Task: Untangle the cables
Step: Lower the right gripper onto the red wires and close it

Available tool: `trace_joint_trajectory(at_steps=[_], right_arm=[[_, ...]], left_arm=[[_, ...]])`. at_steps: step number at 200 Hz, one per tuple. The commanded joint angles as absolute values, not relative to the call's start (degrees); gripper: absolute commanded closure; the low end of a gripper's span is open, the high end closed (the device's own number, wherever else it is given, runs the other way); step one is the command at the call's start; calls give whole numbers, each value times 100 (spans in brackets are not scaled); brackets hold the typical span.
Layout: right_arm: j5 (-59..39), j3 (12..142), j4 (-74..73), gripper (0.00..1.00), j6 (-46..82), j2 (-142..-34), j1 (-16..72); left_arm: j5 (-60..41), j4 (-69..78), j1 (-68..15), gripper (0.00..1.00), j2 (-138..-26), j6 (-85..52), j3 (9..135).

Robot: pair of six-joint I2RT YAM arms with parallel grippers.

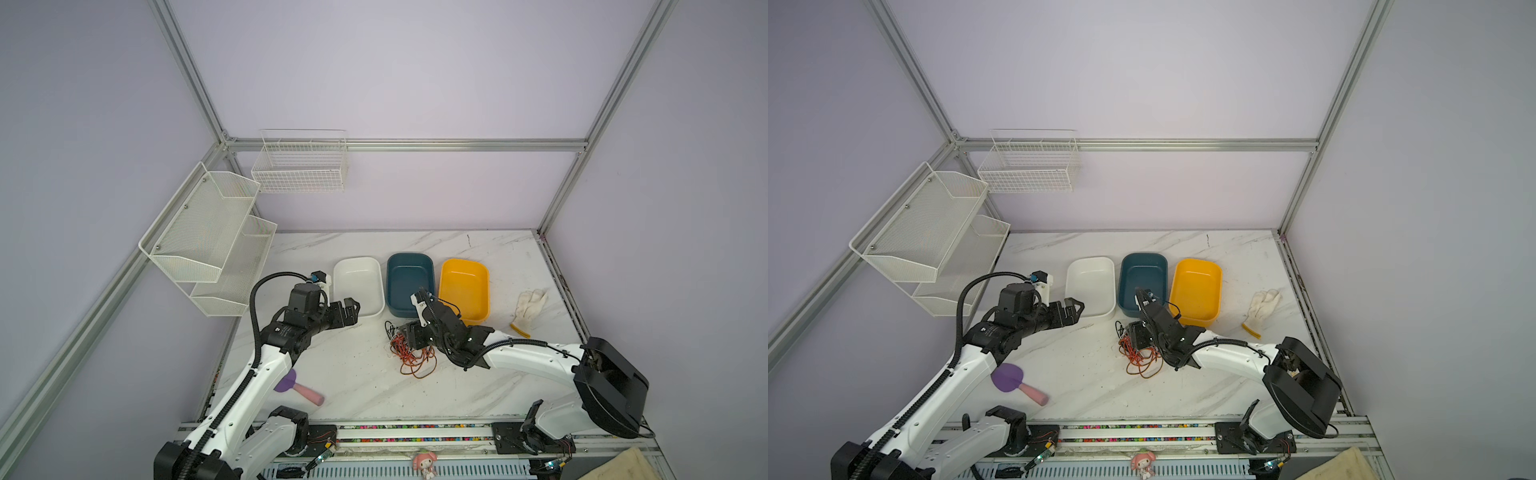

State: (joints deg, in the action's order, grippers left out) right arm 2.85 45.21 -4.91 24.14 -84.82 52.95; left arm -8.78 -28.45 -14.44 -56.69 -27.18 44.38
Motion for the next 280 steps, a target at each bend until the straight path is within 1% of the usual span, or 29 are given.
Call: trace_joint_trajectory(at_steps=[1, 14, 29, 41, 68, 93, 111, 145, 166, 191, 210, 264, 280], right_arm=[[390, 4453, -557, 41, 2492, -8581, 5326], [345, 4421, -640, 41, 2475, -8589, 5333], [321, 4458, -569, 44, 2463, -8571, 5332], [456, 4470, -464, 45, 2480, -8467, 5334], [506, 4335, -505, 41, 2750, -8152, 5330], [343, 4362, -455, 41, 2815, -8251, 5329], [167, 4231, -735, 41, 2857, -8296, 5328], [424, 4114, -743, 42, 2778, -8157, 5334], [601, 3882, -878, 44, 2745, -7903, 5326], [739, 3767, -967, 49, 2716, -7899, 5331], [864, 3814, -973, 55, 2652, -8072, 5326], [1187, 3797, -1608, 54, 2423, -8250, 5332], [1237, 3796, -1800, 56, 2281, -8311, 5327]], left_arm=[[-878, -2834, -1484, 0, -5660, -2593, 5010], [-870, -2847, -1502, 0, -5678, -2593, 5010], [-861, -2864, -1512, 0, -5695, -2584, 5019], [-826, -2874, -1517, 0, -5704, -2583, 5027], [-776, -2899, -1555, 0, -5710, -2567, 5032], [-748, -2929, -1565, 0, -5722, -2558, 5054], [-705, -2944, -1573, 0, -5698, -2549, 5045], [-624, -2978, -1645, 0, -5687, -2531, 5045], [-585, -2985, -1679, 0, -5687, -2522, 5054], [-560, -2986, -1691, 0, -5686, -2522, 5054], [-554, -2997, -1706, 0, -5695, -2509, 5059], [-527, -3008, -1753, 0, -5704, -2514, 5054], [-533, -3015, -1778, 0, -5722, -2505, 5062]])
